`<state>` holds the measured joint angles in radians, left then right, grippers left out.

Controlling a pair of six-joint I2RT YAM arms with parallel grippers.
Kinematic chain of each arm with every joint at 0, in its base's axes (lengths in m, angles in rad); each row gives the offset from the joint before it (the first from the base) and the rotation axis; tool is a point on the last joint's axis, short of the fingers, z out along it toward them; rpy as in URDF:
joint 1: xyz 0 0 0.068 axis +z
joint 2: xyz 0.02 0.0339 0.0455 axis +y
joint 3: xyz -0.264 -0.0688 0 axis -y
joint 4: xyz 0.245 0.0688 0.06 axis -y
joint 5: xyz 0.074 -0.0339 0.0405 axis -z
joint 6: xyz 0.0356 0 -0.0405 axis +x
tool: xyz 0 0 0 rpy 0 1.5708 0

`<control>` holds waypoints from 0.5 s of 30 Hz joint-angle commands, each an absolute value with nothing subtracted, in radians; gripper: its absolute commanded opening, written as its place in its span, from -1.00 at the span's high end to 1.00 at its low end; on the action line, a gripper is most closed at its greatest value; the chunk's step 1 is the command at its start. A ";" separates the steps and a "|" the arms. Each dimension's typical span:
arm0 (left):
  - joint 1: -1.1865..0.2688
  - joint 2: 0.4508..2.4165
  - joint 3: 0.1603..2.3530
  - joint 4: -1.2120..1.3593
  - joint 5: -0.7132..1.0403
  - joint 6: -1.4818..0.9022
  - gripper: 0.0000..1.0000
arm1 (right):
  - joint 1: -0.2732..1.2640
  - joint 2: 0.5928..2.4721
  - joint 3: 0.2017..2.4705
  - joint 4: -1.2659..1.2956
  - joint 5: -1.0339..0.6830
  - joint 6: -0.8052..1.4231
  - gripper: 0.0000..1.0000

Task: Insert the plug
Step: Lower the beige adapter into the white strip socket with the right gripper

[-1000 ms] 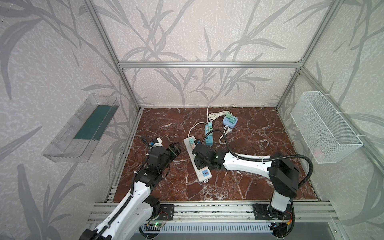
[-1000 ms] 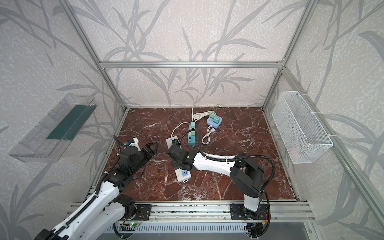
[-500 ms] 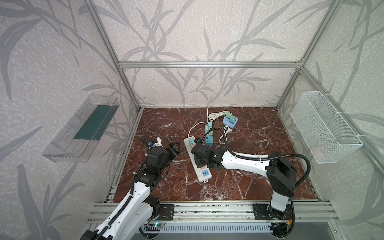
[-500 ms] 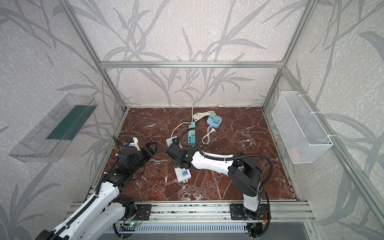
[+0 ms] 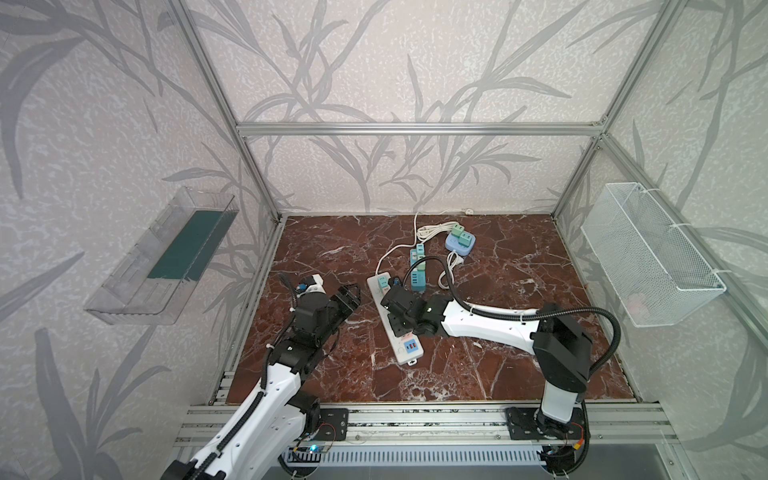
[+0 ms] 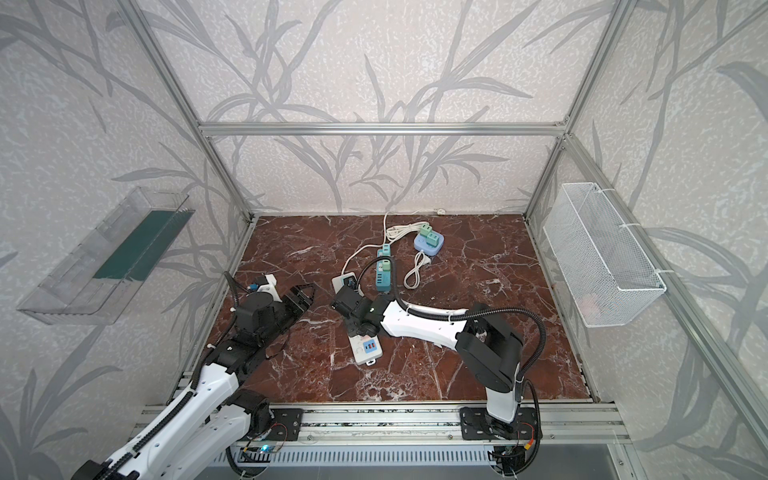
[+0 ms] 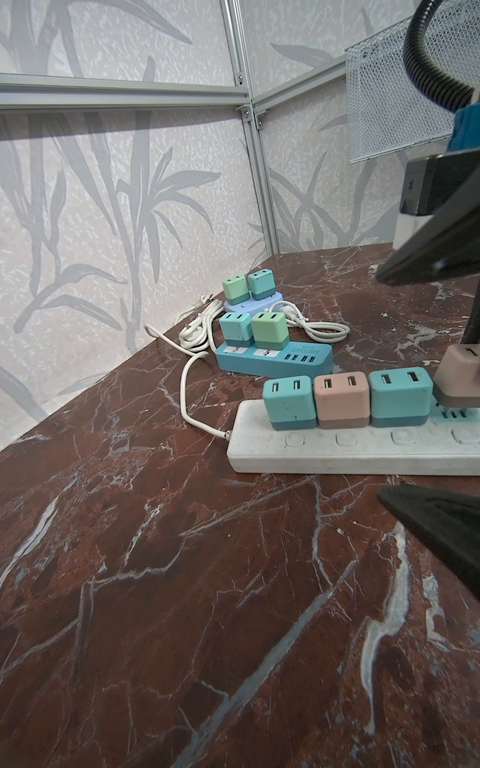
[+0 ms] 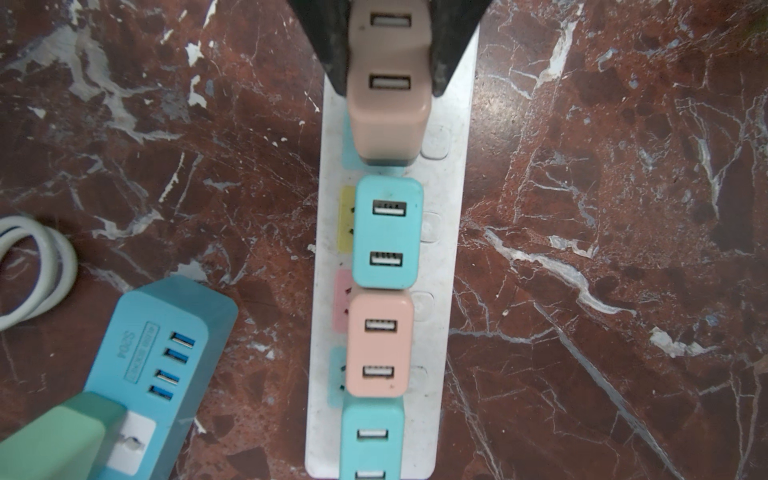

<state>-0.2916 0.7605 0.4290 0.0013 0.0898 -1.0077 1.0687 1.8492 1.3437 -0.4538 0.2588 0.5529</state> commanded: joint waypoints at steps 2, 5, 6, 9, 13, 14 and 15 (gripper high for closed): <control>-0.285 0.749 0.417 0.019 0.099 -1.022 -0.52 | 1.069 1.881 1.366 -0.540 0.212 0.548 1.00; -0.286 0.754 0.413 0.031 0.101 -1.032 -0.52 | 1.067 1.914 1.390 -0.535 0.212 0.549 1.00; -0.286 0.755 0.415 0.031 0.105 -1.029 -0.52 | 1.065 1.927 1.401 -0.543 0.217 0.548 1.00; -0.284 0.752 0.421 0.018 0.105 -1.025 -0.52 | 1.059 1.955 1.428 -0.568 0.223 0.546 1.00; -0.284 0.747 0.419 0.021 0.104 -1.026 -0.52 | 1.059 1.969 1.424 -0.575 0.241 0.553 1.00; -0.282 0.747 0.417 0.022 0.104 -1.028 -0.52 | 1.059 1.977 1.424 -0.582 0.243 0.558 1.00; -0.282 0.749 0.417 0.023 0.105 -1.029 -0.52 | 1.059 1.982 1.420 -0.586 0.248 0.565 1.00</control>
